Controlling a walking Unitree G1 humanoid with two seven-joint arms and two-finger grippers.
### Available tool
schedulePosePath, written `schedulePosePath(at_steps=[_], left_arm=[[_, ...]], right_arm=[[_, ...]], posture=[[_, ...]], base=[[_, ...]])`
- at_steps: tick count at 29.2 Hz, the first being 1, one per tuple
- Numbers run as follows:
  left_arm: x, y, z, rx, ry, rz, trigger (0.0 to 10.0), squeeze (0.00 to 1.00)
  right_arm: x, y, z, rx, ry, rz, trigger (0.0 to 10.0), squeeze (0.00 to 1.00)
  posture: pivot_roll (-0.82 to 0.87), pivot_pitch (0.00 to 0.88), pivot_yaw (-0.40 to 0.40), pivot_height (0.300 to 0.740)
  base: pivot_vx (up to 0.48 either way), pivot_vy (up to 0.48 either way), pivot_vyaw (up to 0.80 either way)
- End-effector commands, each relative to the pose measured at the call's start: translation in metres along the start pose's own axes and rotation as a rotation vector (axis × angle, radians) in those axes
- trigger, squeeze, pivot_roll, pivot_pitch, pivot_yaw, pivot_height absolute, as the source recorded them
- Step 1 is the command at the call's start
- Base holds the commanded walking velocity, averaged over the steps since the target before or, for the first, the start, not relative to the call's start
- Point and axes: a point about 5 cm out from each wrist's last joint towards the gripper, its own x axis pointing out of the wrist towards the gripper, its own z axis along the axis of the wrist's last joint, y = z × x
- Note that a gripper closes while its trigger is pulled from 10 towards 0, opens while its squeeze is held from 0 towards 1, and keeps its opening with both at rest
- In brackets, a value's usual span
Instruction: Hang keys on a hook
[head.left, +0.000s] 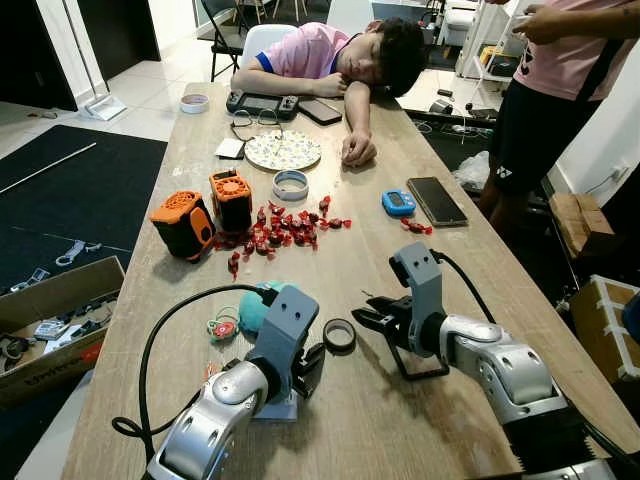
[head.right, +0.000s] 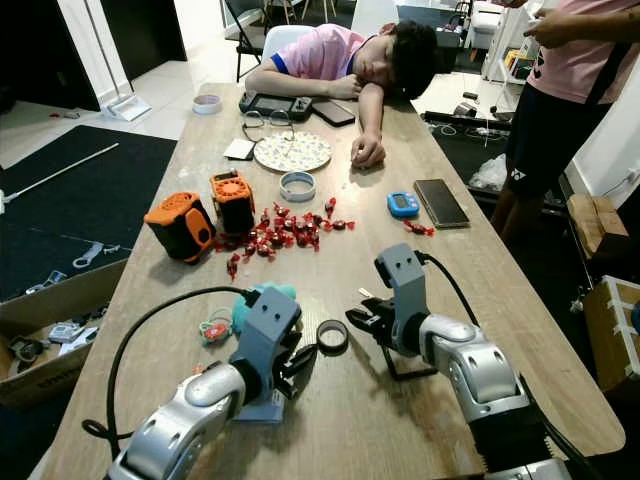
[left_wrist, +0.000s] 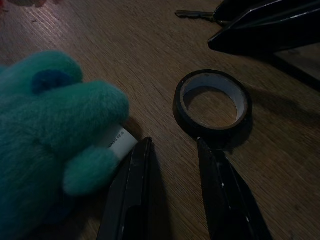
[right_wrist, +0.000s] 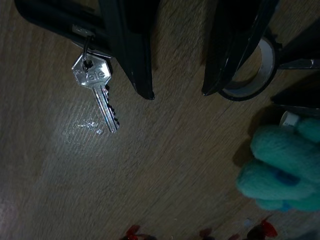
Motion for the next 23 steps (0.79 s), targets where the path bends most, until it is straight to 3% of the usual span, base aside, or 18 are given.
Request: schedulePosePath(at_steps=[1, 8, 23], left_arm=[[0.002, -0.005, -0.010, -0.015, 0.041, -0.009, 10.0, 0.00], [0.002, -0.004, -0.010, -0.013, 0.042, -0.009, 10.0, 0.00], [0.000, -0.004, -0.010, -0.020, 0.043, 0.002, 10.0, 0.00]], right_arm=[[0.001, -0.001, 0.000, -0.003, 0.001, 0.004, 10.0, 0.00], [0.007, 0.004, -0.007, 0.035, 0.027, 0.058, 10.0, 0.00], [0.015, 0.017, -0.016, 0.022, 0.090, 0.147, 10.0, 0.00]], posture=[[0.01, 0.158, -0.045, 0.740], [0.02, 0.164, -0.044, 0.740], [0.02, 0.170, -0.056, 0.740]], base=[[0.000, 0.000, 0.00], [0.000, 0.000, 0.00], [0.000, 0.000, 0.00]])
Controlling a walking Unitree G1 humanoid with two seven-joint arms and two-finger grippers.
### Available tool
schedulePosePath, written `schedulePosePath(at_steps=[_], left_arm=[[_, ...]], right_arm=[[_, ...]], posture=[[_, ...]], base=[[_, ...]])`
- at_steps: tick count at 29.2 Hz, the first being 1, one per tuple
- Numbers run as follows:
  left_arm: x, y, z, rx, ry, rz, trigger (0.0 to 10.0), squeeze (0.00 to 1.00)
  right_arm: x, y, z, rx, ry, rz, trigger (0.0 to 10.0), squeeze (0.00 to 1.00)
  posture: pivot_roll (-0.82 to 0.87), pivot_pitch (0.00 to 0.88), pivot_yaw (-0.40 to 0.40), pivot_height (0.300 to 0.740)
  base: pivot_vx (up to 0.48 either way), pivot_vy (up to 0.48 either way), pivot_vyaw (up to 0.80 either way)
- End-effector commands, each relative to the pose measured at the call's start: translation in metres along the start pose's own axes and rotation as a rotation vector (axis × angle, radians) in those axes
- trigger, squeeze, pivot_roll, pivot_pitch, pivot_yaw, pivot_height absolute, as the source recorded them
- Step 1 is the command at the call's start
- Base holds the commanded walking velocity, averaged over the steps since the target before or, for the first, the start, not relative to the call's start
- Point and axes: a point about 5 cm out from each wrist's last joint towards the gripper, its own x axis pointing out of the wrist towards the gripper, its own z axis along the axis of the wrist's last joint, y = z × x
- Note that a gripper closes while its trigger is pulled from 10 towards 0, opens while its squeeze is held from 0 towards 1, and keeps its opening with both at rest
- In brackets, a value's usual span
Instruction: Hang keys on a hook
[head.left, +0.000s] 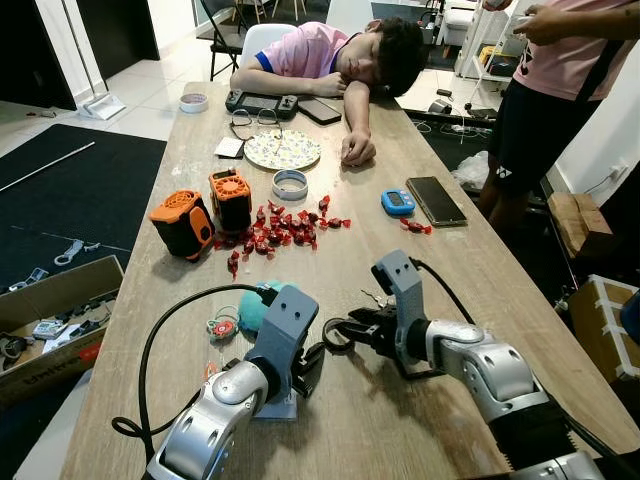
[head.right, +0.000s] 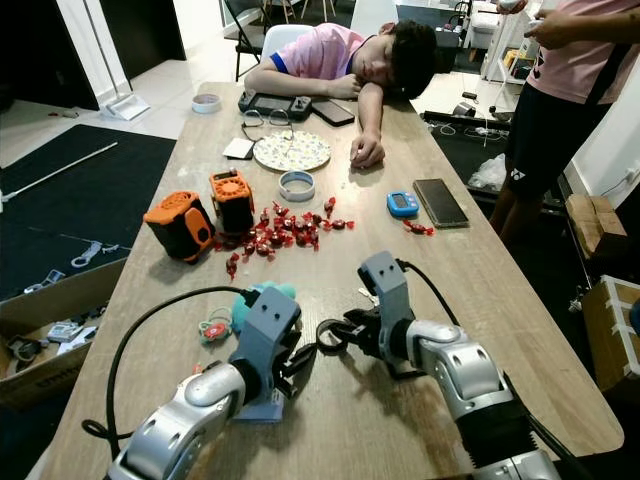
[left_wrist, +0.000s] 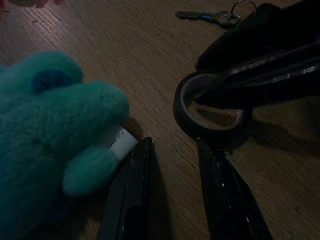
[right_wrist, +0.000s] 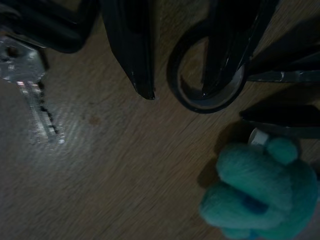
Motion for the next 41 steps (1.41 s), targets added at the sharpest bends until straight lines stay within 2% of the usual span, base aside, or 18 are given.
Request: schedulePosePath(at_steps=[1, 2, 3, 5, 6, 7, 14, 15, 16, 18, 20, 23, 25, 28, 32, 36, 38, 41], left_arm=[[0.000, -0.004, -0.011, -0.022, 0.046, -0.001, 10.0, 0.00], [0.000, -0.004, -0.011, -0.022, 0.046, -0.001, 10.0, 0.00], [0.000, -0.005, -0.011, -0.023, 0.046, 0.000, 10.0, 0.00], [0.000, -0.005, -0.011, -0.023, 0.046, 0.000, 10.0, 0.00], [0.000, -0.005, -0.011, -0.025, 0.046, 0.001, 10.0, 0.00], [0.000, -0.005, -0.012, -0.025, 0.047, 0.000, 10.0, 0.00], [0.002, -0.005, -0.010, -0.023, 0.045, -0.007, 10.0, 0.00], [0.001, -0.004, -0.010, -0.020, 0.042, 0.001, 10.0, 0.00], [0.001, -0.004, -0.010, -0.020, 0.042, 0.001, 10.0, 0.00], [0.000, 0.001, -0.009, -0.023, 0.021, 0.047, 10.0, 0.00], [-0.003, 0.008, -0.004, -0.032, -0.026, 0.103, 10.0, 0.00], [-0.005, 0.013, 0.001, -0.040, -0.068, 0.140, 10.0, 0.00], [-0.010, 0.020, 0.010, -0.070, -0.135, 0.175, 10.0, 0.00], [-0.013, 0.024, 0.014, -0.097, -0.169, 0.187, 10.0, 0.00], [-0.026, 0.034, 0.024, -0.128, -0.247, 0.220, 10.0, 0.00], [-0.037, 0.039, 0.029, -0.112, -0.282, 0.239, 10.0, 0.00], [-0.044, 0.043, 0.030, -0.075, -0.299, 0.267, 10.0, 0.00], [-0.056, 0.052, 0.028, -0.001, -0.329, 0.376, 10.0, 0.00]], right_arm=[[0.001, 0.002, -0.009, 0.017, 0.037, 0.009, 10.0, 0.00], [0.001, 0.002, -0.009, 0.017, 0.037, 0.009, 10.0, 0.00], [-0.001, 0.003, -0.015, 0.032, 0.059, 0.010, 8.1, 0.00], [-0.001, 0.003, -0.015, 0.032, 0.059, 0.010, 8.1, 0.00], [-0.002, 0.006, -0.020, 0.044, 0.074, 0.013, 3.7, 0.00], [-0.003, 0.007, -0.023, 0.055, 0.083, 0.014, 0.0, 0.00], [-0.006, 0.007, -0.024, 0.073, 0.069, 0.006, 0.0, 0.00], [-0.006, 0.006, -0.014, 0.024, -0.010, -0.014, 10.0, 0.00], [-0.006, 0.006, -0.014, 0.024, -0.010, -0.014, 10.0, 0.00], [-0.009, 0.001, 0.006, -0.068, -0.169, -0.112, 10.0, 0.00], [-0.014, -0.001, 0.019, -0.114, -0.282, -0.200, 10.0, 0.00], [-0.019, 0.000, 0.026, -0.131, -0.350, -0.262, 10.0, 0.00], [-0.028, 0.005, 0.032, -0.153, -0.440, -0.330, 10.0, 0.00], [-0.032, 0.009, 0.033, -0.166, -0.478, -0.350, 10.0, 0.00], [-0.038, 0.016, 0.028, -0.124, -0.552, -0.398, 10.0, 0.00], [-0.040, 0.018, 0.021, -0.089, -0.587, -0.433, 10.0, 0.00], [-0.041, 0.019, 0.016, -0.063, -0.600, -0.456, 10.0, 0.00], [-0.040, 0.019, 0.007, -0.002, -0.620, -0.521, 10.0, 0.00]], posture=[[0.02, 0.170, -0.056, 0.740], [0.02, 0.170, -0.056, 0.740], [0.02, 0.172, -0.060, 0.740], [0.02, 0.172, -0.060, 0.740], [0.02, 0.173, -0.059, 0.740], [0.02, 0.173, -0.057, 0.740], [0.01, 0.174, -0.052, 0.740], [0.02, 0.176, -0.054, 0.740], [0.02, 0.176, -0.054, 0.740], [0.03, 0.178, -0.052, 0.740], [0.04, 0.181, -0.049, 0.740], [0.04, 0.182, -0.046, 0.740], [0.04, 0.182, -0.036, 0.740], [0.03, 0.181, -0.028, 0.740], [0.02, 0.177, -0.005, 0.740], [0.02, 0.176, 0.004, 0.740], [0.03, 0.173, 0.009, 0.740], [0.03, 0.169, 0.013, 0.740]], base=[[0.000, 0.000, 0.00], [0.000, 0.000, 0.00], [0.000, 0.000, 0.00], [0.000, 0.000, 0.00], [0.000, 0.000, 0.00], [0.000, 0.000, 0.00], [0.000, 0.000, 0.00], [0.000, 0.000, 0.00], [0.000, 0.000, 0.00], [0.000, 0.000, 0.00], [0.000, 0.000, 0.00], [0.000, 0.000, 0.00], [0.000, 0.000, 0.00], [0.000, 0.000, 0.00], [0.000, 0.000, 0.00], [0.000, 0.000, 0.00], [0.000, 0.000, 0.00], [0.000, 0.000, 0.00]])
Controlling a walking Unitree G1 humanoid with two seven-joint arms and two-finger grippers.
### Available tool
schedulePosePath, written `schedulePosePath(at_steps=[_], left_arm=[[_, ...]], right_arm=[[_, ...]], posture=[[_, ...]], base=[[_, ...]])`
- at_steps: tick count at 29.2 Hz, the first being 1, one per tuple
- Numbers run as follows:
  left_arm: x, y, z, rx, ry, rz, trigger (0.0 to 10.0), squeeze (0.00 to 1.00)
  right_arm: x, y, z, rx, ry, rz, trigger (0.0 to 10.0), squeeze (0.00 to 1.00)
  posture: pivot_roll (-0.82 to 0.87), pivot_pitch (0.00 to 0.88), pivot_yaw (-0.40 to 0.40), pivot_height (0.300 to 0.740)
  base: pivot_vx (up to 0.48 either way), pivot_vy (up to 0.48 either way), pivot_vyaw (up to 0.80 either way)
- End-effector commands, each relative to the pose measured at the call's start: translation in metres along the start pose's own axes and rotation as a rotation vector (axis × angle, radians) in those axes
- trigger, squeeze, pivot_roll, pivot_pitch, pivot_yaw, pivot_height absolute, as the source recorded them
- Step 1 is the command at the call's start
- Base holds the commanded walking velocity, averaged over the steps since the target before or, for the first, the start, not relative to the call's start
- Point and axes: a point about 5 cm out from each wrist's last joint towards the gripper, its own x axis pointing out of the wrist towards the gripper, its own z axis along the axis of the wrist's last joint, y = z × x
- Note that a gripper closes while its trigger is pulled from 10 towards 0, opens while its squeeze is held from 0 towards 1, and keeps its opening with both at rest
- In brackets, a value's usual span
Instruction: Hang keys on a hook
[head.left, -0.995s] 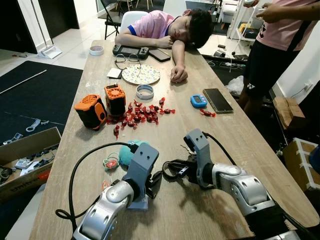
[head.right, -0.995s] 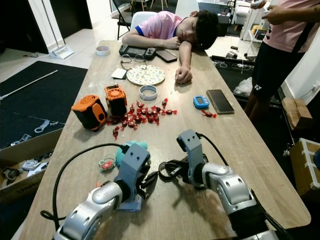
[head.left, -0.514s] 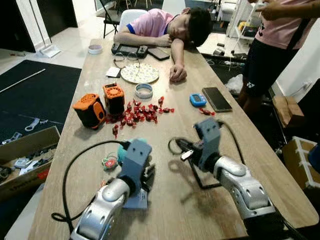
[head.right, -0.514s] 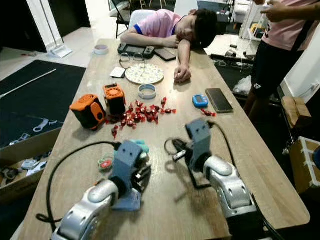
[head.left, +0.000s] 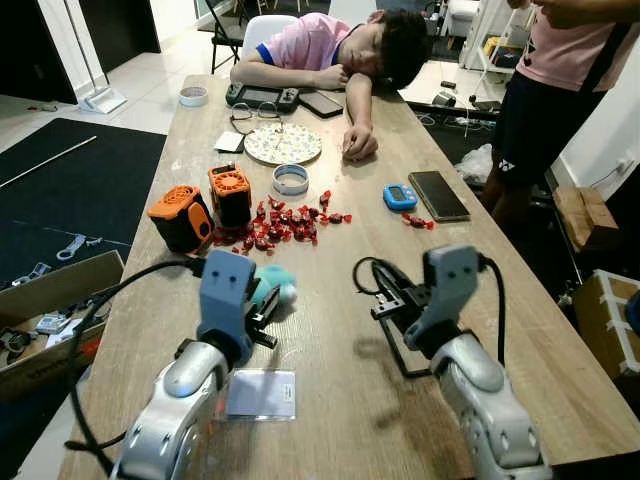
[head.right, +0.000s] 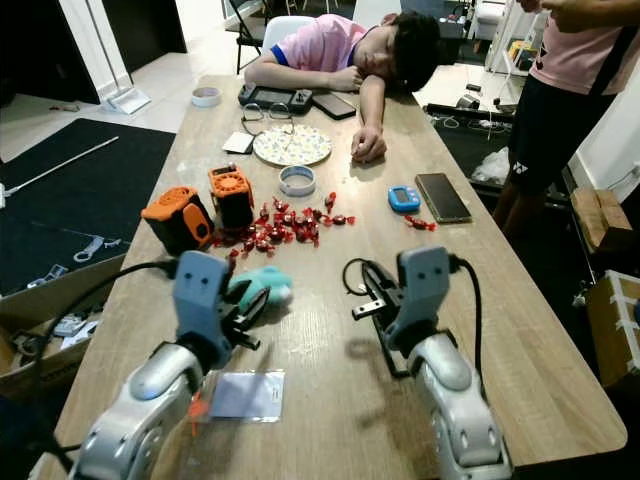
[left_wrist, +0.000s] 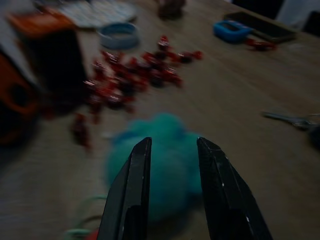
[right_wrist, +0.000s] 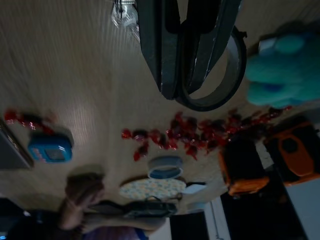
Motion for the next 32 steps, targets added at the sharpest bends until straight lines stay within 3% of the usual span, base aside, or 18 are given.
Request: schedulePosePath(at_steps=[1, 3, 6, 15, 32], left_arm=[[-0.005, 0.005, 0.000, 0.035, -0.014, 0.045, 10.0, 0.00], [-0.007, 0.008, -0.004, 0.100, -0.034, 0.106, 10.0, 0.00], [-0.009, 0.005, -0.012, 0.127, -0.023, 0.138, 10.0, 0.00], [-0.012, 0.000, -0.025, 0.064, 0.037, 0.179, 10.0, 0.00], [-0.007, 0.003, -0.022, 0.066, -0.004, 0.228, 10.0, 0.00]], right_arm=[[-0.003, -0.005, -0.002, 0.009, -0.011, -0.048, 10.0, 0.00], [-0.003, -0.005, -0.007, 0.013, -0.014, -0.077, 10.0, 0.00], [-0.002, -0.005, -0.009, -0.029, -0.024, -0.094, 10.0, 0.00], [0.000, -0.006, -0.013, -0.086, -0.034, -0.091, 10.0, 0.00], [-0.001, 0.002, -0.019, -0.094, -0.042, -0.076, 10.0, 0.00]], posture=[[0.03, 0.169, 0.013, 0.740], [0.05, 0.157, 0.010, 0.740], [0.06, 0.151, 0.002, 0.740], [0.06, 0.148, -0.006, 0.740], [0.06, 0.155, -0.004, 0.740]], base=[[0.000, 0.000, 0.00], [0.000, 0.000, 0.00], [0.000, 0.000, 0.00], [0.000, 0.000, 0.00], [0.000, 0.000, 0.00]])
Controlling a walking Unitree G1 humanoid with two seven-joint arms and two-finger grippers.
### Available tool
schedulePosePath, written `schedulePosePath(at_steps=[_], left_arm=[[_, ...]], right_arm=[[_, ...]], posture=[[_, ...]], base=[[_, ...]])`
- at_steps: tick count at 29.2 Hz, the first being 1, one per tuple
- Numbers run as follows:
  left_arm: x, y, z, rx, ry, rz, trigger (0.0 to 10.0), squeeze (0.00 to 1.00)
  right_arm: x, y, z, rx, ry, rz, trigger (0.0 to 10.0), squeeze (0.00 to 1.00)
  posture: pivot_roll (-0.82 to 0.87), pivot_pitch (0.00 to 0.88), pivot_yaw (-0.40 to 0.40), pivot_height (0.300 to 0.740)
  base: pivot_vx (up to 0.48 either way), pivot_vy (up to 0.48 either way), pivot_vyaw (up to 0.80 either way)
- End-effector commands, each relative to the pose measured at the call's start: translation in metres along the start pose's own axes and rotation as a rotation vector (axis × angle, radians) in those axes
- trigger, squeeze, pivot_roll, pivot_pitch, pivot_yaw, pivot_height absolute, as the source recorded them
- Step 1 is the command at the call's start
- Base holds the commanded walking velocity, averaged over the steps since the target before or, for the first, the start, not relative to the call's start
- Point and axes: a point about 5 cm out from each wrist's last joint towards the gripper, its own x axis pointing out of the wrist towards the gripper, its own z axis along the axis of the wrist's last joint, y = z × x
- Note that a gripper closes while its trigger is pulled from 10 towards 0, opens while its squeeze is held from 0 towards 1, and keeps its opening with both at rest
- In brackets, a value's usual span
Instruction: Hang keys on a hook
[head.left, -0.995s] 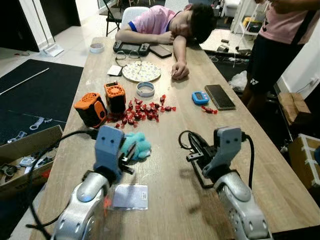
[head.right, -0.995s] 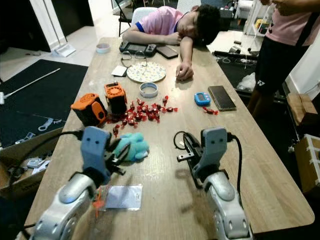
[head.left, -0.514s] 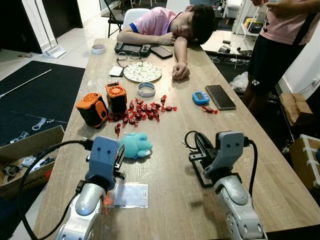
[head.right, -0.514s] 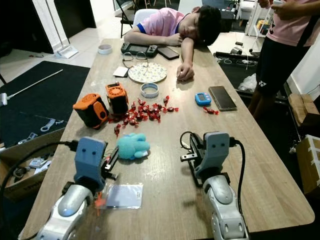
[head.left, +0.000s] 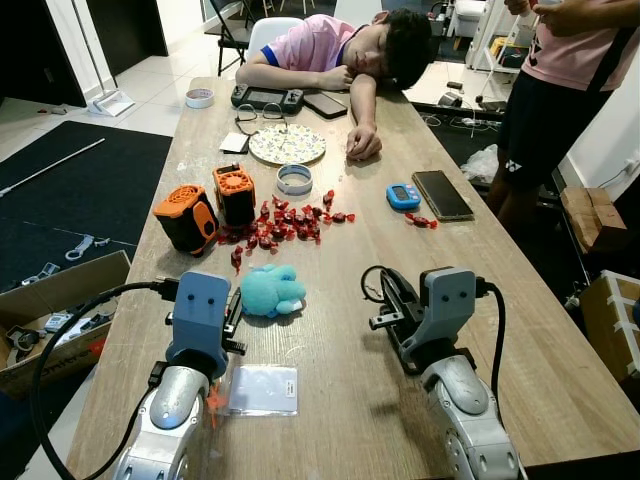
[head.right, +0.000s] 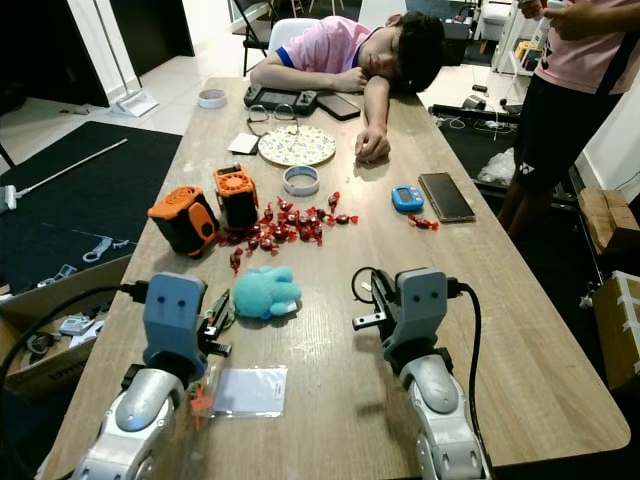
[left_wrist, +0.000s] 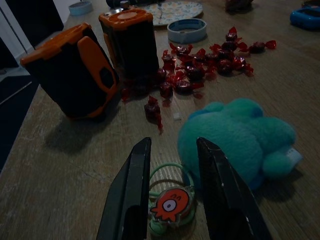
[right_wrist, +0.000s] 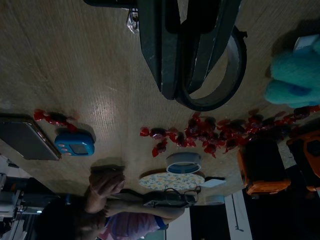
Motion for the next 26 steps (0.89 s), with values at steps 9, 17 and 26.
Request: schedulePosePath(at_steps=[9, 17, 26], left_arm=[[-0.0002, -0.0037, -0.0023, -0.007, 0.002, 0.013, 10.0, 0.00], [-0.0009, -0.0041, -0.0034, -0.003, 0.001, 0.019, 10.0, 0.00], [-0.0013, -0.0043, -0.0037, -0.002, 0.000, 0.025, 10.0, 0.00]], right_arm=[[-0.0001, 0.0055, -0.0072, -0.006, 0.014, 0.015, 10.0, 0.00], [0.0016, 0.0065, -0.0085, -0.015, 0.018, 0.028, 10.0, 0.00], [0.0030, 0.0091, -0.0101, -0.027, 0.020, 0.039, 10.0, 0.00]], posture=[[0.07, 0.158, -0.008, 0.740], [0.08, 0.159, -0.014, 0.740], [0.08, 0.159, -0.017, 0.740]], base=[[-0.387, 0.000, 0.00], [-0.422, 0.000, 0.00], [-0.417, 0.000, 0.00]])
